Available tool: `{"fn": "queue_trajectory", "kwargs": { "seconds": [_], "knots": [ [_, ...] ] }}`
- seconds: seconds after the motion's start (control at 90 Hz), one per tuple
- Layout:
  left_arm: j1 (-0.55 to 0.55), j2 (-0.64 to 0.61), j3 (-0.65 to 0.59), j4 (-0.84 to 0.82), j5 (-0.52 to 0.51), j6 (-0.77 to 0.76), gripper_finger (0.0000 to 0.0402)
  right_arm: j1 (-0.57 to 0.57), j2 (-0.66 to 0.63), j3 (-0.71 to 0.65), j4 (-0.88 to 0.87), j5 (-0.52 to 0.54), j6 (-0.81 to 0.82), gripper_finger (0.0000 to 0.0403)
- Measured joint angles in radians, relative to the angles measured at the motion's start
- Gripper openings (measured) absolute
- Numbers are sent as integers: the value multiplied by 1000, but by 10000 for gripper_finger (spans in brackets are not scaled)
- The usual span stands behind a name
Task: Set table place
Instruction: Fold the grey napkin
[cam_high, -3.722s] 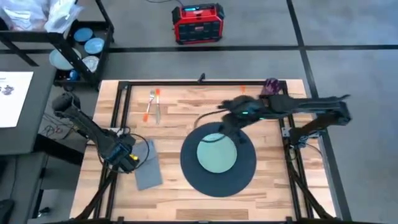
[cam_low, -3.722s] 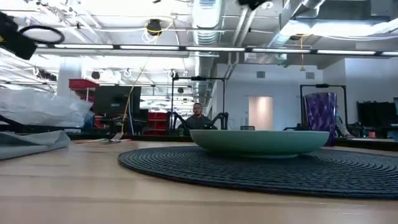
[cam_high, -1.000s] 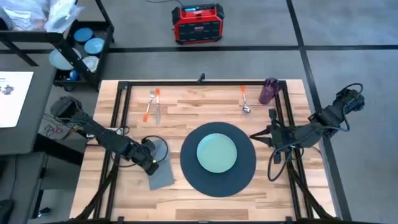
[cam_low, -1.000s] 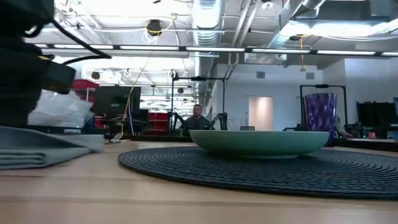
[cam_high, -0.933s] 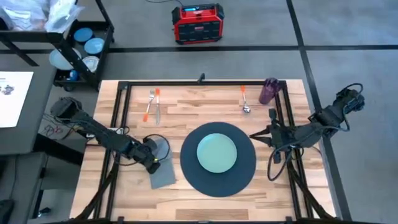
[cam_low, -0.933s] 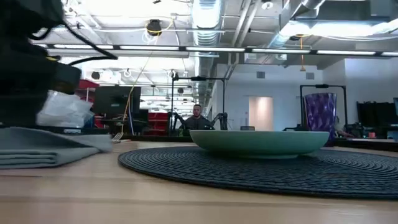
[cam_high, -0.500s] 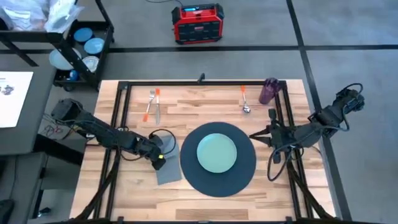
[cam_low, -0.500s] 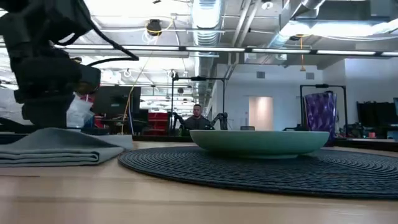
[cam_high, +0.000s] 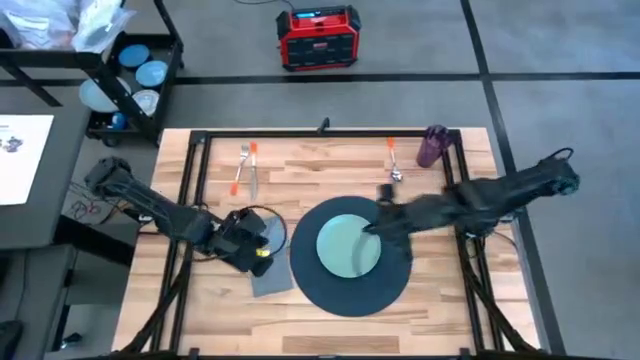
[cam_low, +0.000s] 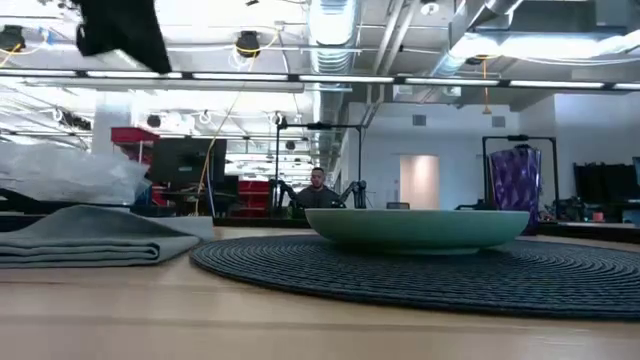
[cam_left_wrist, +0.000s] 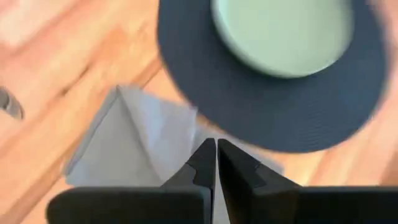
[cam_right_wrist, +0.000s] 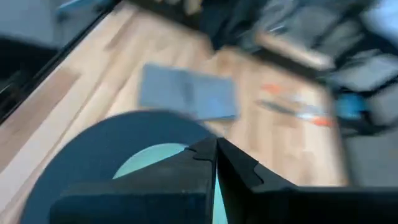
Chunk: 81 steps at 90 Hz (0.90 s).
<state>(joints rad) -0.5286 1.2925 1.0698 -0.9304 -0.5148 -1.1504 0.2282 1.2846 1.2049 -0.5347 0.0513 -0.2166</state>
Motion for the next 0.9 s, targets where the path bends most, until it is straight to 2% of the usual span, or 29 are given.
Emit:
{"fn": "queue_trajectory", "kwargs": {
  "seconds": [0.2,0.289,0.433,0.6,0.689,0.9],
  "knots": [
    [-101,18,-87,-137,19,-222,0,-196,113,0,190,-414,13,0],
    [-129,24,-136,-92,20,-262,0,-243,176,16,235,-494,33,0],
    [-133,58,-190,59,23,-235,0,-278,334,80,269,-634,60,0],
    [-133,131,-193,202,20,-191,0,-300,512,207,192,-727,70,0],
    [-137,165,-191,289,19,-159,0,-304,588,247,107,-734,62,0],
    [-142,218,-191,266,19,-159,0,-319,727,306,19,-733,24,0]
  ]
}}
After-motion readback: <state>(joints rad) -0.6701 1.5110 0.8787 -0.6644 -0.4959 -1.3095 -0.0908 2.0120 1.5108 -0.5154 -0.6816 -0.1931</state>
